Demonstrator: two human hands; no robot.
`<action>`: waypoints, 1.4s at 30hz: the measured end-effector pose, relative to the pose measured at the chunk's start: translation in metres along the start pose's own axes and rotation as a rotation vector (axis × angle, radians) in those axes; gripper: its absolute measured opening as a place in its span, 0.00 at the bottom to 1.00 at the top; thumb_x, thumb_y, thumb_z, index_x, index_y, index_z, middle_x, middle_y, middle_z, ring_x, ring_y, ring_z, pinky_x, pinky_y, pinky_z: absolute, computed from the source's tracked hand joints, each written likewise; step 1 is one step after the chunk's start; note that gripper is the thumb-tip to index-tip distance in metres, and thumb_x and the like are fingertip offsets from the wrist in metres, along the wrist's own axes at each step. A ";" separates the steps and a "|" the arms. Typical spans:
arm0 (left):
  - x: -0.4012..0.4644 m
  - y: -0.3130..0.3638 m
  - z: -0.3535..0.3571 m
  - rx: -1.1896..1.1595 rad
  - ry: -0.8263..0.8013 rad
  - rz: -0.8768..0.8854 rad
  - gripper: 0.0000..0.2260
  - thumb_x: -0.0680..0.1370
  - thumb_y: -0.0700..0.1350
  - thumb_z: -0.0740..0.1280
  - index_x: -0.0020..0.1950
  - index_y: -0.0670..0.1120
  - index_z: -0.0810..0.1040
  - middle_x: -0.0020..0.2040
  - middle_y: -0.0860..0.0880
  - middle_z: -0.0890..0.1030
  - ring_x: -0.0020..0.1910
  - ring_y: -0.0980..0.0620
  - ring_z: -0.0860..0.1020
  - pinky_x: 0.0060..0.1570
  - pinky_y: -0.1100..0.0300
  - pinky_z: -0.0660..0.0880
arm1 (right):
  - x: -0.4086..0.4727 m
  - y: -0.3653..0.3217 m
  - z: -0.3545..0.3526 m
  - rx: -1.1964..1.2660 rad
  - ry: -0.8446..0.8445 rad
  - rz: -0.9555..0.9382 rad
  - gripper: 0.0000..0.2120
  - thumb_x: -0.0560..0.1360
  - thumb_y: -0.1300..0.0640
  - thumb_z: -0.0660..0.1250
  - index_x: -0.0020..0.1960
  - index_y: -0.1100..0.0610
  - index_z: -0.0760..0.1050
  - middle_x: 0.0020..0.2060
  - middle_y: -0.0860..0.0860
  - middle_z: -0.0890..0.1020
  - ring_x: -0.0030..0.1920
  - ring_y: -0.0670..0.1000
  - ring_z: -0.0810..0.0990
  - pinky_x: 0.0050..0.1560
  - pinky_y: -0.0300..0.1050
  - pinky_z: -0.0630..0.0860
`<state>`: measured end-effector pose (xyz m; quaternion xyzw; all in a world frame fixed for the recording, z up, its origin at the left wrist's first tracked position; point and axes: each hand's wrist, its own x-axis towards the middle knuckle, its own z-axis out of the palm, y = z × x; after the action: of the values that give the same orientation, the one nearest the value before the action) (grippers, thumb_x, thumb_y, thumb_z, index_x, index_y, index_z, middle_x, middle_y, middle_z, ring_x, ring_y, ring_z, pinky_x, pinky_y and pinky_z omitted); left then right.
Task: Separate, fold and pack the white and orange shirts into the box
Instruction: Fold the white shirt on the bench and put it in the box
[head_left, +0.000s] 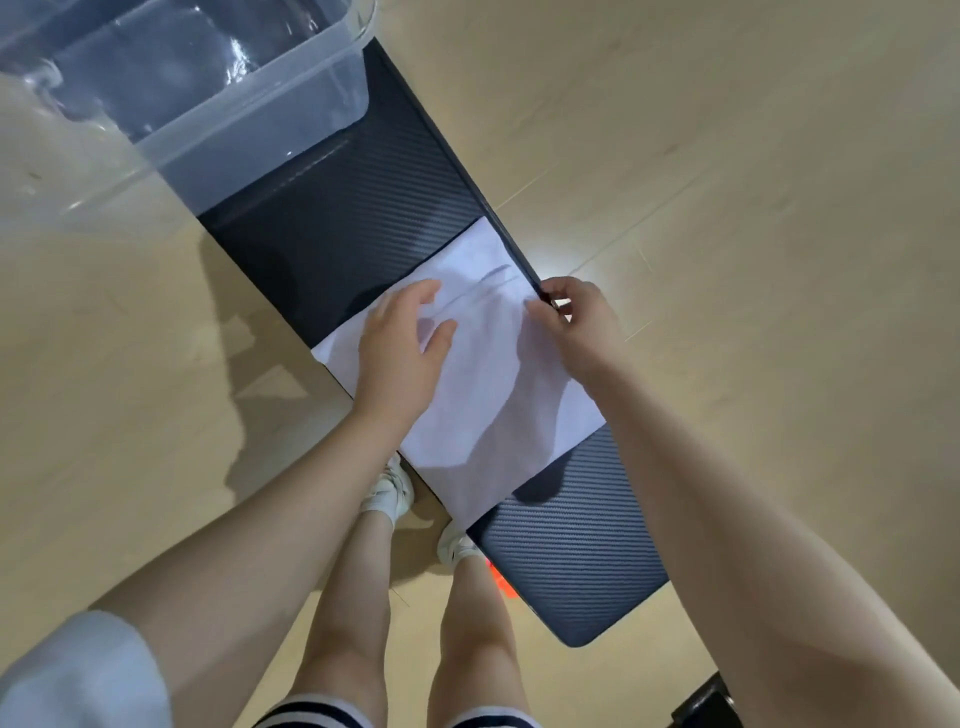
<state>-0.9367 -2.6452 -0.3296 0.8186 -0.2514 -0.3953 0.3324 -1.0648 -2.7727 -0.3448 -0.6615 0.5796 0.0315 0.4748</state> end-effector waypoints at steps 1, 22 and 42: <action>-0.008 -0.010 -0.002 0.060 0.057 -0.047 0.16 0.77 0.43 0.64 0.65 0.44 0.71 0.63 0.48 0.72 0.62 0.50 0.70 0.60 0.58 0.67 | 0.000 0.000 0.002 -0.025 0.032 0.019 0.09 0.75 0.55 0.64 0.53 0.56 0.76 0.52 0.53 0.77 0.49 0.50 0.76 0.54 0.47 0.74; -0.067 -0.037 -0.013 -0.287 0.380 -0.329 0.01 0.77 0.43 0.65 0.46 0.47 0.74 0.37 0.58 0.74 0.38 0.61 0.72 0.39 0.75 0.67 | 0.001 -0.024 -0.005 -0.274 0.009 -0.279 0.05 0.73 0.58 0.65 0.42 0.59 0.76 0.38 0.50 0.74 0.38 0.48 0.71 0.37 0.37 0.64; -0.065 -0.103 0.036 0.848 -0.031 0.157 0.47 0.67 0.70 0.53 0.74 0.37 0.53 0.74 0.36 0.58 0.75 0.42 0.48 0.72 0.54 0.39 | -0.015 0.063 0.041 -1.061 -0.071 -0.880 0.29 0.79 0.41 0.44 0.74 0.56 0.56 0.74 0.56 0.62 0.74 0.56 0.56 0.73 0.53 0.49</action>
<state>-0.9872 -2.5468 -0.3919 0.8552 -0.4578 -0.2429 -0.0080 -1.0992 -2.7267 -0.3960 -0.9767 0.1476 0.1367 0.0741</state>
